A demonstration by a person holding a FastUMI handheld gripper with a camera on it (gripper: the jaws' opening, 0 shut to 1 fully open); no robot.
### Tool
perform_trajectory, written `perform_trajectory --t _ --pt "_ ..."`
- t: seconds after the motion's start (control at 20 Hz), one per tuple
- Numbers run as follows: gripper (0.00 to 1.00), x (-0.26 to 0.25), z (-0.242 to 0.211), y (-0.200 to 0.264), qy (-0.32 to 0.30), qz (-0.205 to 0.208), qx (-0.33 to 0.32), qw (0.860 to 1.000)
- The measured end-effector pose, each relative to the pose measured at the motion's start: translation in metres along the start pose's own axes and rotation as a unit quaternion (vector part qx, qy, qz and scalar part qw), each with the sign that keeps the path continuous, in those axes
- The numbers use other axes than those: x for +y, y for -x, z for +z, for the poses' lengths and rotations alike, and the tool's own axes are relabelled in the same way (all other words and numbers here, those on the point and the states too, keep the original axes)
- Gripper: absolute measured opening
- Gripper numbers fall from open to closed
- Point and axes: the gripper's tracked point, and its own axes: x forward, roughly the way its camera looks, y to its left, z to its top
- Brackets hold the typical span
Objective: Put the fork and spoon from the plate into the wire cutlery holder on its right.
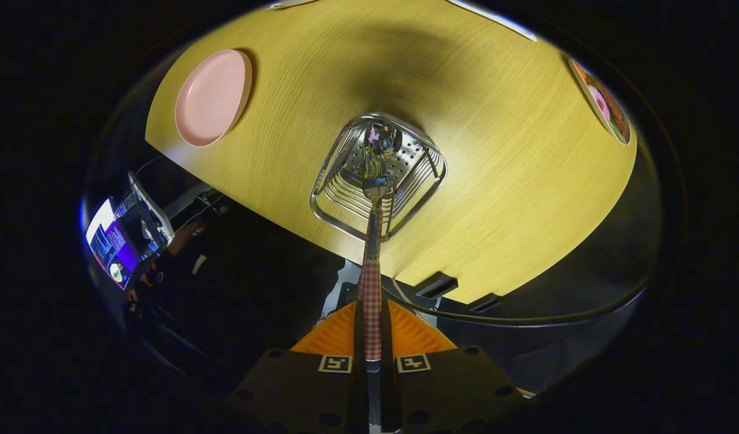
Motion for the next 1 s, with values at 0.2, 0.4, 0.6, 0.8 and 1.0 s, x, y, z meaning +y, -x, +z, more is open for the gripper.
perform_trajectory --t 0.2,0.4,0.6,0.8,1.0 --pt "0.12 -0.001 0.016 -0.001 -0.009 0.003 0.016 1.0" --pt "0.13 -0.002 0.032 -0.001 -0.021 0.006 0.003 1.0" --pt "0.32 -0.003 0.044 0.0 -0.007 0.011 -0.063 0.998" --pt "0.81 0.0 0.046 0.012 -0.002 0.03 -0.177 0.984" --pt "0.91 0.004 0.031 0.029 -0.014 0.038 -0.281 0.959"
